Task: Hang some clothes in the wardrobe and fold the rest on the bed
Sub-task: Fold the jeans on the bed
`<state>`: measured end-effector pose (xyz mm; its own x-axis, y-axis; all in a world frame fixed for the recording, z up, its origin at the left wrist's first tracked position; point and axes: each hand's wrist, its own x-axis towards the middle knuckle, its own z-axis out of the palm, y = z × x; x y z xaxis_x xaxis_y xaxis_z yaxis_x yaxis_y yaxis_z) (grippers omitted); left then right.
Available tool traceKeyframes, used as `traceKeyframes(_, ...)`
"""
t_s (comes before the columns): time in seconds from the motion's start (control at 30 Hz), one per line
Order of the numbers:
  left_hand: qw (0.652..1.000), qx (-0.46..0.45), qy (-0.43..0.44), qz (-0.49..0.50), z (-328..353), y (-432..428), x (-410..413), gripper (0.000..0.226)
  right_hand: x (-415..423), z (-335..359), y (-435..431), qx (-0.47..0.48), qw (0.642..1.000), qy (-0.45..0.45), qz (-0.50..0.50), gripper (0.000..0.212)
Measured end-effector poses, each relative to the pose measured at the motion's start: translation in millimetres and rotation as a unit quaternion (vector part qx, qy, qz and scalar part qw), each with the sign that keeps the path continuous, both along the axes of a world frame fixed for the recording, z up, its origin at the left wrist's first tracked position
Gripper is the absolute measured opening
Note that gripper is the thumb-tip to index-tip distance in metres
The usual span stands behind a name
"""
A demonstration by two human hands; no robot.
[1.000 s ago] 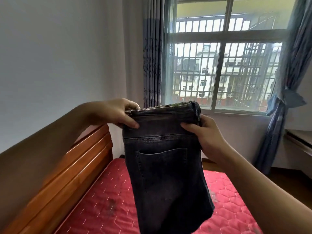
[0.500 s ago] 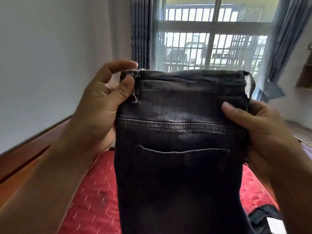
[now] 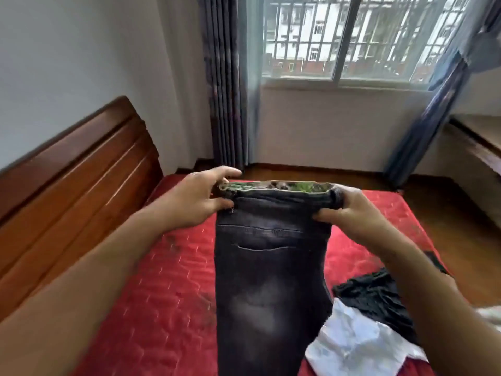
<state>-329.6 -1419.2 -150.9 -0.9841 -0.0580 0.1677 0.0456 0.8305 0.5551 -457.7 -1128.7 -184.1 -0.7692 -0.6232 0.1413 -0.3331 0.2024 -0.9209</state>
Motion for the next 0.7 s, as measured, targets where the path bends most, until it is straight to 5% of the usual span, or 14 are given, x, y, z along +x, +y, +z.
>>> traceKeyframes(0.17,0.991,-0.067,-0.101,0.059,-146.2,6.8,-9.2,0.048,-18.3,-146.2,-11.8,0.243,0.969,0.032,-0.033,0.028)
traceKeyframes(0.37,0.975,-0.108,-0.155,0.120,-255.3,-0.4,-31.5,0.039,-36.6,-248.8,-38.3,0.364,0.929,0.061,-0.034,0.037)
traceKeyframes(0.57,0.981,-0.003,-0.122,0.148,-321.2,-54.9,-124.0,0.042,-122.3,-303.6,-113.9,0.294,0.953,-0.015,-0.076,0.026)
traceKeyframes(0.7,0.984,0.007,-0.129,0.125,-370.0,-93.1,-189.8,0.074,-177.0,-341.5,-161.4,0.162,0.978,-0.088,-0.098,0.061)
